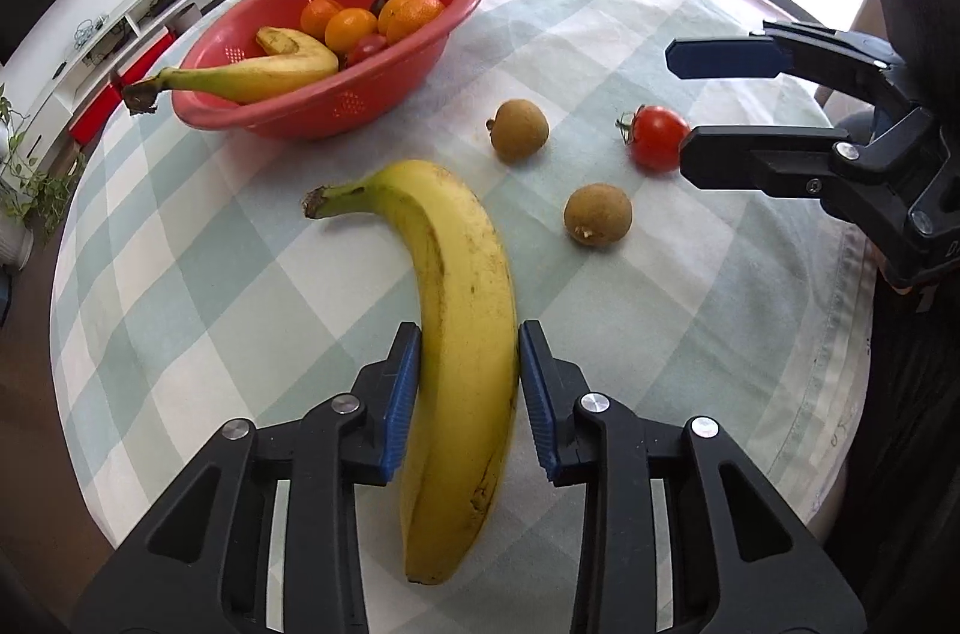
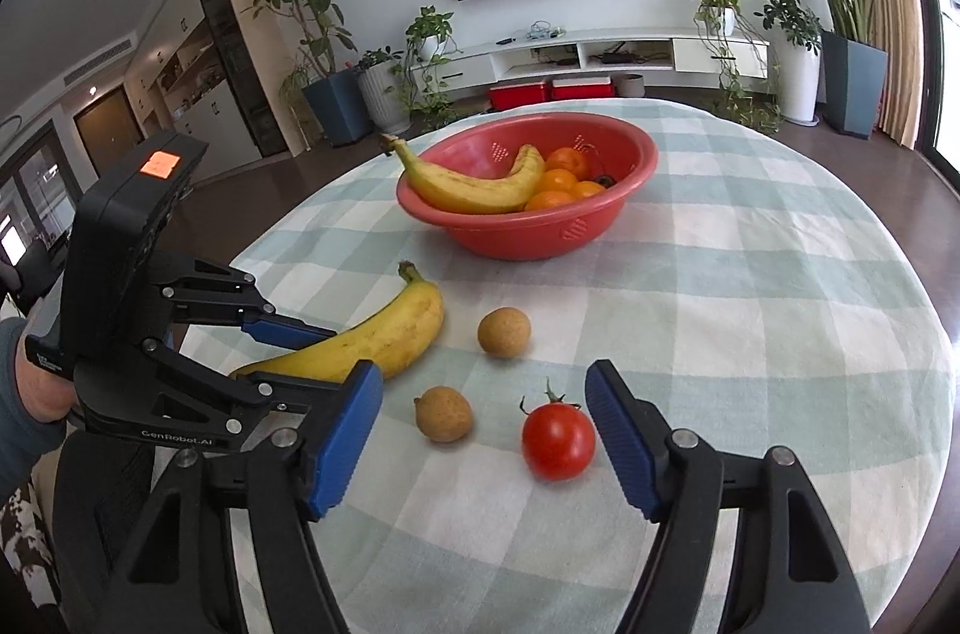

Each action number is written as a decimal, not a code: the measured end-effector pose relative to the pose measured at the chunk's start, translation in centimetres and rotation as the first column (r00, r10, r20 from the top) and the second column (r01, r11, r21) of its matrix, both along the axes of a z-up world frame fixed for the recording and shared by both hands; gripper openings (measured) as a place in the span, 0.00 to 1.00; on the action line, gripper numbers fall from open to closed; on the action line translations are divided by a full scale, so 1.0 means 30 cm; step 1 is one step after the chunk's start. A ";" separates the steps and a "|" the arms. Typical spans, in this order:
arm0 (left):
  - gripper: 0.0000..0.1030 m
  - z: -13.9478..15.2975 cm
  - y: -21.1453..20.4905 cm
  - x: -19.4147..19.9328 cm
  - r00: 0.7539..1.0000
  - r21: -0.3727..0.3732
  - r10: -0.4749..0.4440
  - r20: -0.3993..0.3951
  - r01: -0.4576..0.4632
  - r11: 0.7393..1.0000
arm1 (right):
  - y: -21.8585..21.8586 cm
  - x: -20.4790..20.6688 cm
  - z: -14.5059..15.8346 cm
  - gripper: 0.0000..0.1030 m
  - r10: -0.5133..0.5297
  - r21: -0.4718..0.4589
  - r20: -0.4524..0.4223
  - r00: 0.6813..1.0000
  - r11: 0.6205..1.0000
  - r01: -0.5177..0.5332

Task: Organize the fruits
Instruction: 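Hold the banana in the left tool while the right tool grasps a brown kiwi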

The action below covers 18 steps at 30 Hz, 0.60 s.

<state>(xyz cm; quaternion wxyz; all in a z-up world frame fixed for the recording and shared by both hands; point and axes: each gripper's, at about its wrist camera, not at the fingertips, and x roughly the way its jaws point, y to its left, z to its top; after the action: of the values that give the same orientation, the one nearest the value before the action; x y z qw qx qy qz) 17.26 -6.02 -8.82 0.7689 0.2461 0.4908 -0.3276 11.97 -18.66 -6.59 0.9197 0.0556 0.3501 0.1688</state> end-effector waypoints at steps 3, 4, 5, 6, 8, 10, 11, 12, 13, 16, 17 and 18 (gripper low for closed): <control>0.30 -0.001 -0.018 0.023 1.000 0.025 0.009 -0.023 -0.008 1.000 | 0.020 0.000 0.002 0.71 0.020 -0.022 -0.023 1.000 1.000 -0.020; 0.31 -0.011 -0.026 0.034 0.999 0.036 0.014 -0.046 -0.013 0.999 | 0.028 -0.001 0.005 0.70 0.028 -0.036 -0.025 0.999 0.999 -0.029; 0.32 -0.016 -0.034 0.043 0.999 0.044 0.020 -0.047 -0.018 0.999 | 0.042 -0.006 0.009 0.70 0.043 -0.056 -0.032 0.999 0.997 -0.045; 0.32 -0.025 -0.044 0.052 0.999 0.057 0.024 -0.049 -0.021 0.998 | 0.056 -0.004 0.009 0.70 0.059 -0.078 -0.045 0.997 0.995 -0.063; 0.32 -0.033 -0.059 0.074 0.997 0.055 0.042 -0.066 -0.038 0.998 | 0.083 0.002 0.000 0.70 0.085 -0.120 -0.085 0.993 0.988 -0.095; 0.32 -0.036 -0.076 0.087 0.997 0.071 0.048 -0.066 -0.043 0.997 | 0.102 0.012 -0.015 0.68 0.112 -0.146 -0.130 0.985 0.981 -0.131; 0.31 -0.036 -0.085 0.085 0.997 0.082 0.042 -0.061 -0.037 0.996 | 0.111 0.015 -0.021 0.65 0.123 -0.158 -0.149 0.981 0.976 -0.147; 0.31 -0.037 -0.091 0.080 0.998 0.097 0.033 -0.057 -0.028 0.995 | 0.118 0.022 -0.026 0.64 0.131 -0.173 -0.167 0.977 0.972 -0.160; 0.31 -0.036 -0.093 0.081 0.998 0.106 0.027 -0.060 -0.020 0.994 | 0.125 0.029 -0.029 0.64 0.138 -0.183 -0.186 0.973 0.968 -0.172; 0.30 -0.035 -0.082 0.094 0.995 0.100 0.030 -0.100 -0.020 0.995 | 0.148 0.048 -0.016 0.62 0.176 -0.194 -0.208 0.962 0.957 -0.217; 0.31 -0.037 -0.075 0.100 0.992 0.098 0.035 -0.120 -0.023 0.995 | 0.161 0.056 -0.009 0.62 0.196 -0.196 -0.221 0.955 0.951 -0.240; 0.32 -0.038 -0.068 0.108 0.989 0.092 0.042 -0.139 -0.030 0.995 | 0.175 0.069 -0.009 0.62 0.217 -0.193 -0.249 0.944 0.944 -0.268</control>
<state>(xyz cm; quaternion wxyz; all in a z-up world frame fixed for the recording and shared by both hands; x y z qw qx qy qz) 20.50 -8.07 -9.95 0.7264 0.2477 0.5623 -0.3078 14.05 -13.41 -6.86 0.8466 -0.0736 0.4727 0.2334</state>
